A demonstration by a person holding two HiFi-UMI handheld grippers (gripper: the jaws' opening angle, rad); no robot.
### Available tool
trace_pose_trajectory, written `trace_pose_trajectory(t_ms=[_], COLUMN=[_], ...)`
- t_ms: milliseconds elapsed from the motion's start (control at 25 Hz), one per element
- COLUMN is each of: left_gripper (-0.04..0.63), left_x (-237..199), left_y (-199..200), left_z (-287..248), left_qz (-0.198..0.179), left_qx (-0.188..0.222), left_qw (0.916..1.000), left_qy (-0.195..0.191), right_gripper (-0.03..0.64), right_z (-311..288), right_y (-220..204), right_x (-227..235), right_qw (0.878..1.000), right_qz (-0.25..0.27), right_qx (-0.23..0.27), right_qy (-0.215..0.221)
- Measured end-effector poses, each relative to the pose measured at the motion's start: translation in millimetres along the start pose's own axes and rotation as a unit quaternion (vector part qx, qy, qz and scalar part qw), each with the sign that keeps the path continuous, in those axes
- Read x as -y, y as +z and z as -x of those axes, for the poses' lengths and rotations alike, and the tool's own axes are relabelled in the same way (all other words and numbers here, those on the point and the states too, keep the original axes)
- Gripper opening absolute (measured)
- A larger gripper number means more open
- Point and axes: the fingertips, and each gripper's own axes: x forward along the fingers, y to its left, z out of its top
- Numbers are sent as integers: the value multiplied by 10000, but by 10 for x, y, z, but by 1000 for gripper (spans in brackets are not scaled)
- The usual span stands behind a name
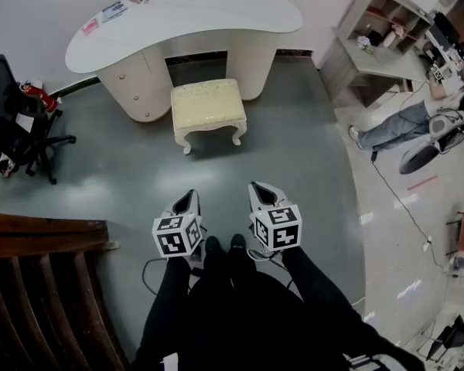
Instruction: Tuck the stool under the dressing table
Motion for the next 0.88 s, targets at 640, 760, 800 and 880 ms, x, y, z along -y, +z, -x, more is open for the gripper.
trace_pose_trajectory(t_ms=[640, 760, 800, 880], left_gripper=[8, 8, 8, 8], left_x=[-52, -96, -111, -139], left_y=[31, 58, 82, 132], left_z=[-31, -47, -50, -51], left_qz=[-142, -57, -42, -20], left_qx=[147, 158, 175, 226], left_qw=[9995, 9992, 9990, 9986], left_qy=[244, 362, 404, 487], right_gripper=[5, 5, 5, 5], right_z=[31, 33, 27, 15], right_y=[33, -26, -40, -57], right_x=[110, 260, 314, 421], right_qw=[9992, 9997, 9998, 9996], right_qz=[317, 157, 100, 20], right_qx=[236, 101, 45, -49], right_qy=[-37, -147, -188, -279])
